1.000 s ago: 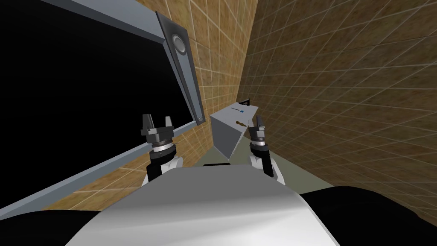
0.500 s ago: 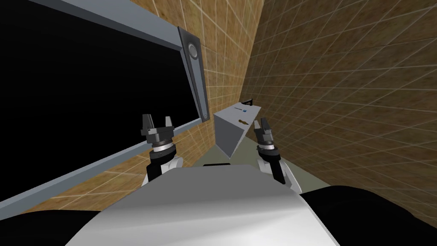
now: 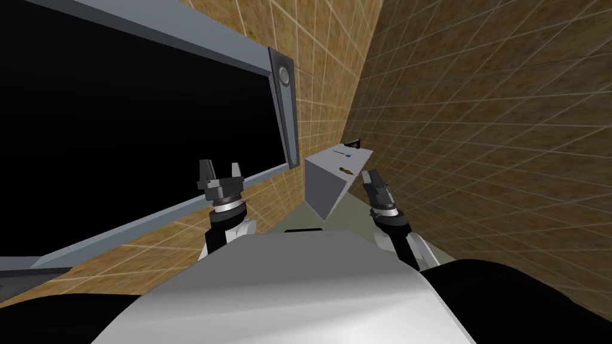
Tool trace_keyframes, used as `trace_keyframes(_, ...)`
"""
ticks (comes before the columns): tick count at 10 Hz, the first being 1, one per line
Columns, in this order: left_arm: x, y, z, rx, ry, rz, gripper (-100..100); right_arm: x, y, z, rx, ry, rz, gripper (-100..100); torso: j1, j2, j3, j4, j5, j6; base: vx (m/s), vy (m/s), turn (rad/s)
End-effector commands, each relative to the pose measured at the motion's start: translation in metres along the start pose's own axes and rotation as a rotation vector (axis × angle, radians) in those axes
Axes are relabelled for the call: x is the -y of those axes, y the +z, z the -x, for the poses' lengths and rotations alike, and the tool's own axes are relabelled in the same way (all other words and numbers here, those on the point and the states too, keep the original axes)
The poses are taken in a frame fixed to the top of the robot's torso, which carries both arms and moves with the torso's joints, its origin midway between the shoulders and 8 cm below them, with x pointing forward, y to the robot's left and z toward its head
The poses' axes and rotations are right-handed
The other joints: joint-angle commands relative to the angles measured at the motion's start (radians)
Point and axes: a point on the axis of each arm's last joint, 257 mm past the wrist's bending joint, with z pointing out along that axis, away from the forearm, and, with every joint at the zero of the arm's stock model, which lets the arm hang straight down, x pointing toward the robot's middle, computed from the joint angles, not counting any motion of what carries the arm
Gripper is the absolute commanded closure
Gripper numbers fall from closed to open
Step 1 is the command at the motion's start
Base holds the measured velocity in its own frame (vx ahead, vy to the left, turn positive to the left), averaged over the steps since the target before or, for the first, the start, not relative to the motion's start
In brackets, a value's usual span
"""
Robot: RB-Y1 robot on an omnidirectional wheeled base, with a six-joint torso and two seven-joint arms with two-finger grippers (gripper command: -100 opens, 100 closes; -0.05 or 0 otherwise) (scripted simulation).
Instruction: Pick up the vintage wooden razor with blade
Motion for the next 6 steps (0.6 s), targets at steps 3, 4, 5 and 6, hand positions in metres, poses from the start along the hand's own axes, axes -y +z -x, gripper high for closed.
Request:
trace_keyframes(3,0.0,0.0,0.0,0.0,0.0,0.0,0,-0.005,-0.011,0.004,-0.08,-0.084,0.003,-100,0.0,-0.001,-0.001,0.0,0.0,0.0,-0.029,0.02,0.121)
trace_keyframes(4,0.0,0.0,0.0,0.0,0.0,0.0,0,-0.008,-0.019,0.0,-0.138,-0.116,0.001,-100,-0.001,-0.001,-0.001,0.0,0.0,0.001,-0.028,0.022,0.242)
trace_keyframes(5,0.0,0.0,0.0,0.0,0.0,0.0,0,-0.007,-0.02,0.003,-0.142,-0.136,-0.003,-100,-0.001,-0.001,-0.001,0.0,0.0,0.0,-0.019,0.013,0.109)
trace_keyframes(6,0.0,0.0,0.0,0.0,0.0,0.0,0,-0.01,-0.029,-0.002,-0.203,-0.16,-0.008,-100,-0.001,-0.002,-0.001,0.0,0.0,0.001,-0.016,0.017,0.193)
